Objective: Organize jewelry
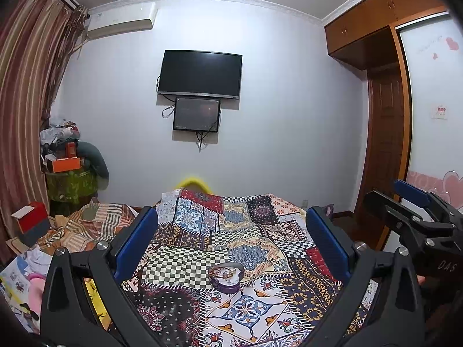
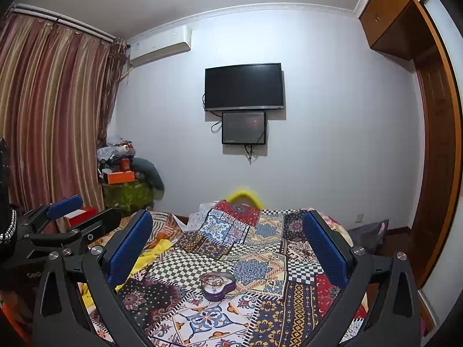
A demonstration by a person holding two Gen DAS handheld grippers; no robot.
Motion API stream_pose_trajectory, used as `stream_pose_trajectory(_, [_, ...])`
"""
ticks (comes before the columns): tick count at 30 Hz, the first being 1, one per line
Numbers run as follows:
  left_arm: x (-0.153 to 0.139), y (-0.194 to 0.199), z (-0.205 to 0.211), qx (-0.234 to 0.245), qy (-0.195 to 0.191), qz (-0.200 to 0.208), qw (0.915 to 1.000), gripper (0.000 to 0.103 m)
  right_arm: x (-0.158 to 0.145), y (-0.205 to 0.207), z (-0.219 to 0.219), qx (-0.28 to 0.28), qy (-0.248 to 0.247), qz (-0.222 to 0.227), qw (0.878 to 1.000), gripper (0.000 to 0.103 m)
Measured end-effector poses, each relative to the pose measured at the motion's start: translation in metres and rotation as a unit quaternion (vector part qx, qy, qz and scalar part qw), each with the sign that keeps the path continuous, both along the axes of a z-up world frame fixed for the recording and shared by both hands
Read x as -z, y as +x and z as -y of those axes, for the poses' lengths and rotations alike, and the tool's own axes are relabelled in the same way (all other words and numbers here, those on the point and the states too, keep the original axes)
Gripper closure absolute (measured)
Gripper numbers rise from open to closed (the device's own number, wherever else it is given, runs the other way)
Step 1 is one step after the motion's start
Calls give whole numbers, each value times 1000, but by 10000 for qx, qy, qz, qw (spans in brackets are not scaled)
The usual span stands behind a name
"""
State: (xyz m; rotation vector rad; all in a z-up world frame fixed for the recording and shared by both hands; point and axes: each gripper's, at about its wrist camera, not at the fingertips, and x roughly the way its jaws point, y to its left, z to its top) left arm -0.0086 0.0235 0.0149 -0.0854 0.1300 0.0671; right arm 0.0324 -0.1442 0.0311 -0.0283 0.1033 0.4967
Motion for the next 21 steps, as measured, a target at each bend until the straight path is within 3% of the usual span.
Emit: stream_pose_trajectory(21, [3, 7, 0, 34, 13, -121, 9999, 0, -5, -2, 4, 39, 20, -128, 9999, 0])
